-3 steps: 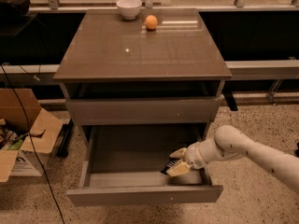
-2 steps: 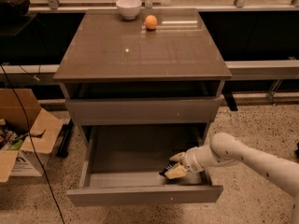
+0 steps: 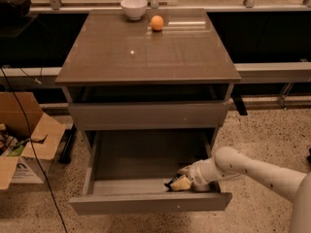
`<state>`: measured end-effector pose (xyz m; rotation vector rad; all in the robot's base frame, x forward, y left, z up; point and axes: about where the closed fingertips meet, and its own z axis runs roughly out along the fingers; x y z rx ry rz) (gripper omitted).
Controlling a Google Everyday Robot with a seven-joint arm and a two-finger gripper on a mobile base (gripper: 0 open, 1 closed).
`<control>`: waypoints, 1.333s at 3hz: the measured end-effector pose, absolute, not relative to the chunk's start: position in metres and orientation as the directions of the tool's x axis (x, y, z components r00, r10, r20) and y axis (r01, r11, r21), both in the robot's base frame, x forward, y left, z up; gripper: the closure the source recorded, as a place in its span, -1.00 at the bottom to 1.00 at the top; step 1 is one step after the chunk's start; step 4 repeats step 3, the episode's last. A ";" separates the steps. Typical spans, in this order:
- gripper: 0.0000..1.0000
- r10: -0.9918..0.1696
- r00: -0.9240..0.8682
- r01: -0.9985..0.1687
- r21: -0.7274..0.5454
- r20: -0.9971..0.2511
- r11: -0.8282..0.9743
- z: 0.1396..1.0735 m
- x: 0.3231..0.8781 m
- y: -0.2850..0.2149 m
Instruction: Place rxbar blueberry into middle drawer
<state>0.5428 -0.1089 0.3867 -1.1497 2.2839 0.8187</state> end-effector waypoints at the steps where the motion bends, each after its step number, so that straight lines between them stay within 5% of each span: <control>1: -0.31 -0.557 -0.550 -0.826 0.303 -0.623 0.476 0.387 0.543 -0.109; 2: -0.77 -0.557 -0.550 -0.826 0.303 -0.623 0.476 0.387 0.543 -0.109; 3: -1.00 -0.557 -0.550 -0.826 0.303 -0.623 0.476 0.387 0.543 -0.109; 4: -1.00 -0.557 -0.550 -0.826 0.303 -0.623 0.476 0.387 0.543 -0.109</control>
Offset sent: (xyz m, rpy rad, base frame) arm 0.0000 0.0000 0.0000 0.0000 0.0000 0.0000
